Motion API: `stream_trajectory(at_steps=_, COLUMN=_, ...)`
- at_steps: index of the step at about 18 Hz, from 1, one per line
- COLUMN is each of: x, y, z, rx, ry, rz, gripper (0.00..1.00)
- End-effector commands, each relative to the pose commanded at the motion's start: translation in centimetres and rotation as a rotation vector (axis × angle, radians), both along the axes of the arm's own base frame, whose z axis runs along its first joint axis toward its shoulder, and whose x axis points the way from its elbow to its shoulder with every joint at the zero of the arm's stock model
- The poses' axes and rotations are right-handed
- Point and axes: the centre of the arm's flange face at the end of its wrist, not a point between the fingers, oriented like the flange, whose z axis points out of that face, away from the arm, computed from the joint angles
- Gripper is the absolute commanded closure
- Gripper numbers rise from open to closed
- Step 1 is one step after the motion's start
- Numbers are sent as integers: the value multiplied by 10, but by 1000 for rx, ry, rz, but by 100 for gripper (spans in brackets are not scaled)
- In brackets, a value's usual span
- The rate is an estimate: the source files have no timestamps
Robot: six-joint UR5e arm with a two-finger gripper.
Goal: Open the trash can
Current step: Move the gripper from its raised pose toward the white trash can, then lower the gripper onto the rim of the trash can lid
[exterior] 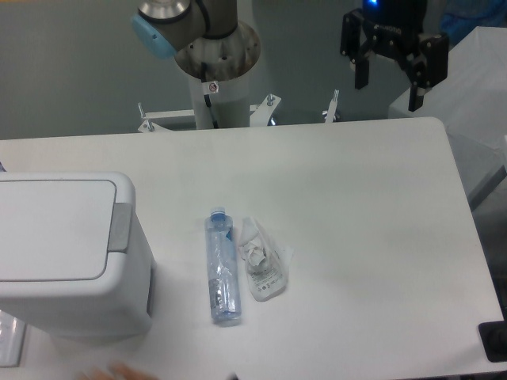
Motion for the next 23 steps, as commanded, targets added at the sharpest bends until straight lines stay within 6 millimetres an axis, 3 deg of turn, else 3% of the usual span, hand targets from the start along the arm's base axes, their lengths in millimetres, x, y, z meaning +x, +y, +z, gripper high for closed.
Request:
stream_trajectory(at_steps=4, x=2, y=4, z=-3, rx=9, ry=-14, rz=8, gripper=0)
stream_trajectory(at_steps=7, x=15, y=23, z=-8, rx=49, ry=-72, rz=128, gripper=0)
stream_trajectory(at_steps=14, x=49, y=103, z=-27, rx=188, ry=-179, rz=385, gripper=0)
stream_trajectory(at_steps=20, x=82, y=143, z=-35, rx=281, ry=-278, rz=606, gripper=0)
stream_trajectory(at_steps=23, x=105, y=158, z=-53, rx=247, ry=-312, rz=614, gripper=0)
